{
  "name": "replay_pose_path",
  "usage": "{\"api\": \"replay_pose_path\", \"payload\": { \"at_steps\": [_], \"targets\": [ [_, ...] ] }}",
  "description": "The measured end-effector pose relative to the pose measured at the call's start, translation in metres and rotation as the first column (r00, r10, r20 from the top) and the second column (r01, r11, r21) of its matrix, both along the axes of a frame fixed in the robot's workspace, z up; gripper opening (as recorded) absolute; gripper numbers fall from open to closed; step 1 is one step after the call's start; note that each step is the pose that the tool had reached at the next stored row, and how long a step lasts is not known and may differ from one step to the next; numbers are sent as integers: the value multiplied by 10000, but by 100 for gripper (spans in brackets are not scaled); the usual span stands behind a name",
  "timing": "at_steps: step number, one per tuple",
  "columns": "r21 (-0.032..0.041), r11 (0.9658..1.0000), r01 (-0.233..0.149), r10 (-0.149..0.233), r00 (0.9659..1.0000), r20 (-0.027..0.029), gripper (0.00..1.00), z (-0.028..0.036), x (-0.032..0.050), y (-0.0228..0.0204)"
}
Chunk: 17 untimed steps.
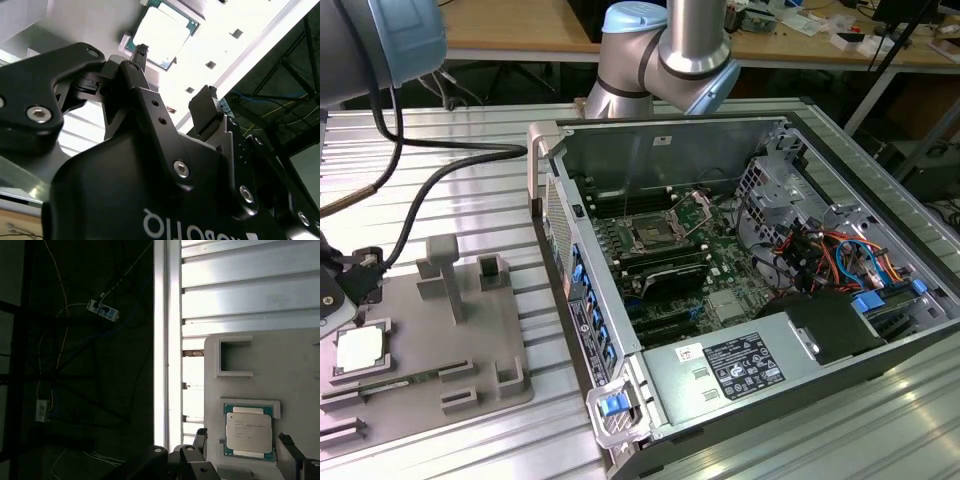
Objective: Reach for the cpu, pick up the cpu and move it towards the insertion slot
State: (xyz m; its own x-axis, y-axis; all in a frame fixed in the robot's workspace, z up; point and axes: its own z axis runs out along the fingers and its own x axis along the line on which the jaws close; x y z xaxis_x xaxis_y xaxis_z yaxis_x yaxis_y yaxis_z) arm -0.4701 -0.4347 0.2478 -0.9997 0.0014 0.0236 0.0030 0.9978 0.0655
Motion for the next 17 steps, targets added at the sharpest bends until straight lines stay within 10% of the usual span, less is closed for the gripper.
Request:
{"api": "replay_pose_path", "payload": {
  "at_steps": [13, 17],
  "targets": [
    [0, 10000, -4, 4, 10000, -21, 75, -397, 84, -58],
    [0, 10000, -4, 4, 10000, -26, 75, -408, 84, -57]
  ]
}}
